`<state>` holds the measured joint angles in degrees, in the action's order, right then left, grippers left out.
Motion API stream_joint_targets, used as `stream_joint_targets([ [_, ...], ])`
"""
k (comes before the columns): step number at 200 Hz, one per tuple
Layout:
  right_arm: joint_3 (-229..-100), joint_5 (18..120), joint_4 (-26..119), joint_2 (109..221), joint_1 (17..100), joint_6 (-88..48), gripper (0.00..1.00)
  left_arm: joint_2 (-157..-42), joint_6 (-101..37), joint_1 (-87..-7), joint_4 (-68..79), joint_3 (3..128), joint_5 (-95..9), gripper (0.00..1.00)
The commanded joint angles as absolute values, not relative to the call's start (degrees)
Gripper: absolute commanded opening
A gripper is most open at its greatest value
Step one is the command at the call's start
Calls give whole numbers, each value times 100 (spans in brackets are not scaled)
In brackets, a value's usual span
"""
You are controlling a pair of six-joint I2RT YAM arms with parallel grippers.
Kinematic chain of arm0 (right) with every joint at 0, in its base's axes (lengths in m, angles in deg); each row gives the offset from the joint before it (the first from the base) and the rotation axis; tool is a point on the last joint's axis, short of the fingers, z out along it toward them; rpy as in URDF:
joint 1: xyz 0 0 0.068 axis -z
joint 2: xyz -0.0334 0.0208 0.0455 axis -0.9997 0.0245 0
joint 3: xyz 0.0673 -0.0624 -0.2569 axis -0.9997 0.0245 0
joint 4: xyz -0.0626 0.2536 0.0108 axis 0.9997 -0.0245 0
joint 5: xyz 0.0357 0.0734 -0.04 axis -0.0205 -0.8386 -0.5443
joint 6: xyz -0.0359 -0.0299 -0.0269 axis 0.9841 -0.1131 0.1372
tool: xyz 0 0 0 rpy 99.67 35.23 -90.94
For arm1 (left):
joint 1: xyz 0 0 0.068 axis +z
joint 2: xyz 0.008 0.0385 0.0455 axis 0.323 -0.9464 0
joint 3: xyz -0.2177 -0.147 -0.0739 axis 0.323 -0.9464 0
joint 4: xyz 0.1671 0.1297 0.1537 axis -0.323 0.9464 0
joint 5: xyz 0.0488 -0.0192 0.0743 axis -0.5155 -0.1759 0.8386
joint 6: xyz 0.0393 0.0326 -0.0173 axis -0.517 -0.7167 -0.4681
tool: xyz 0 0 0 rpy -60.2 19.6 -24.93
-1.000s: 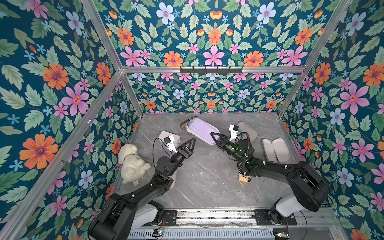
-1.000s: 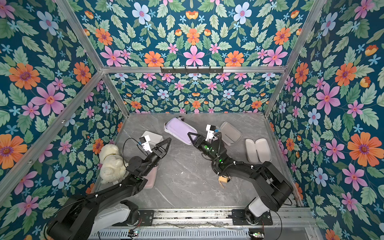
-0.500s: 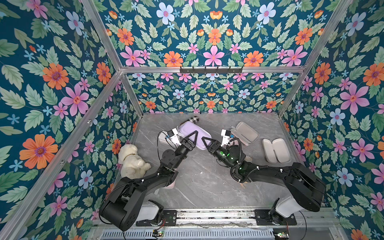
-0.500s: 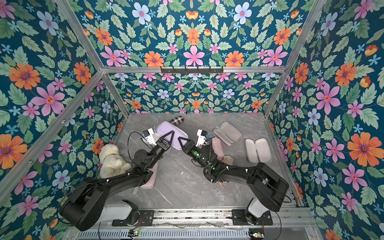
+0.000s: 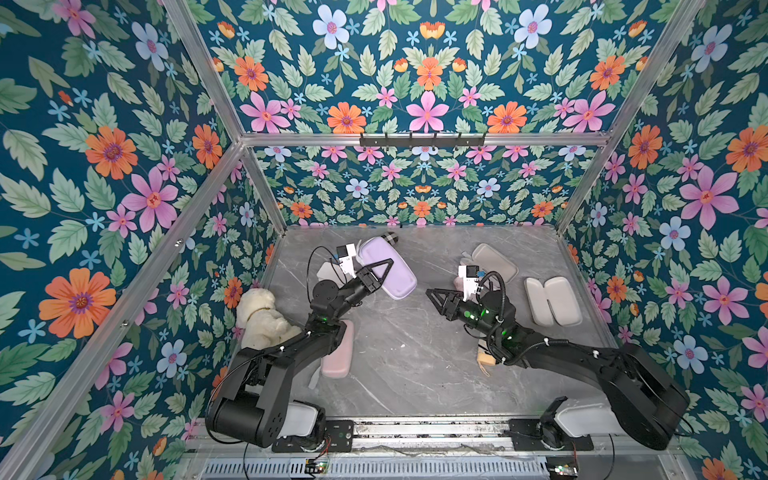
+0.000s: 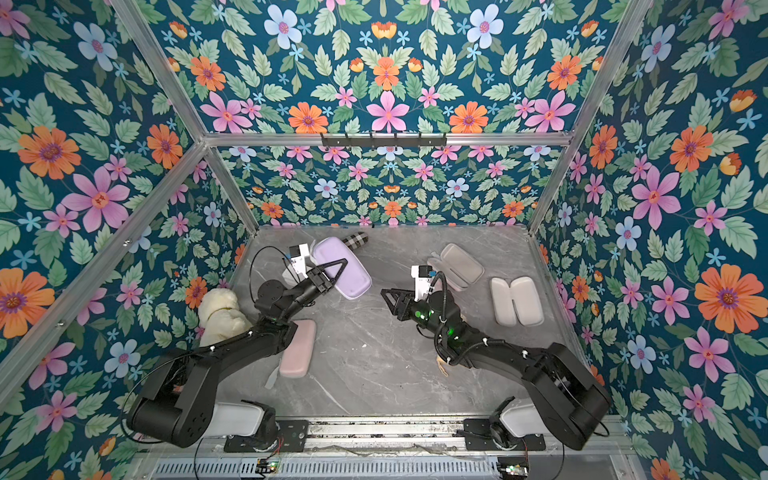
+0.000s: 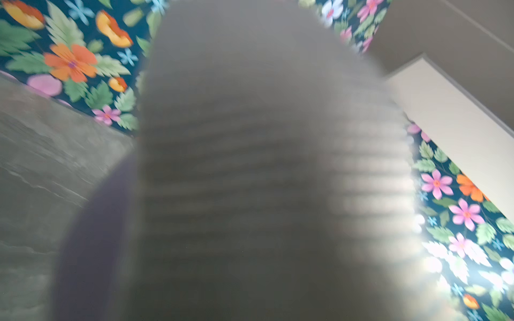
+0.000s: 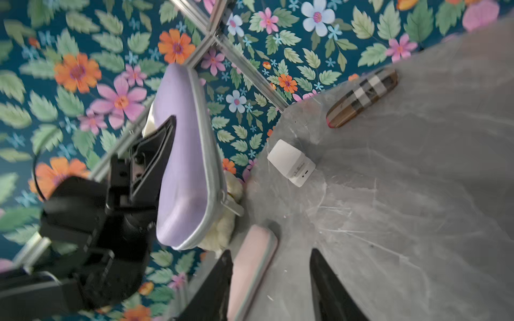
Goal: Put umbrellas into zippered umbrella sleeves
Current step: Adjust the umbrella sleeve, then zip the zipper on the umbrella sleeve.
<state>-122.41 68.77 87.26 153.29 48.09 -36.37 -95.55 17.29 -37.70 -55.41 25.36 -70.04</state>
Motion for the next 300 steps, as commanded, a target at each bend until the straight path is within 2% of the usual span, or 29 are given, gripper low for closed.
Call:
stream_joint_targets([
  [1,-12452,7107,7176,15068,4548,-667,45,-9472,1319,-3757,-5002,2733,-8042,14],
  [17,-12619,7398,6761,15047,4351,257,45,-9350,1033,-3765,-4590,2811,-8162,14],
  [42,-12831,7469,6458,15172,4200,956,42,-9245,922,-3772,-4386,2856,-8229,14],
  [108,-13225,7814,6719,15485,3890,1254,33,-9183,834,-3793,-4202,2864,-8255,12],
  [149,-13341,7950,6817,15624,3841,1539,19,-9088,678,-3806,-3877,2873,-8335,11],
  [199,-13291,8146,6846,15461,3841,2010,0,-8950,-130,-3787,-2345,3076,-8494,9],
  [251,-13445,8507,6538,15449,4141,2537,0,-8956,-1076,-3759,-834,3338,-8741,6],
  [300,-14049,8347,6507,15612,4413,2766,0,-9066,-1100,-4029,-981,2988,-8797,5],
])
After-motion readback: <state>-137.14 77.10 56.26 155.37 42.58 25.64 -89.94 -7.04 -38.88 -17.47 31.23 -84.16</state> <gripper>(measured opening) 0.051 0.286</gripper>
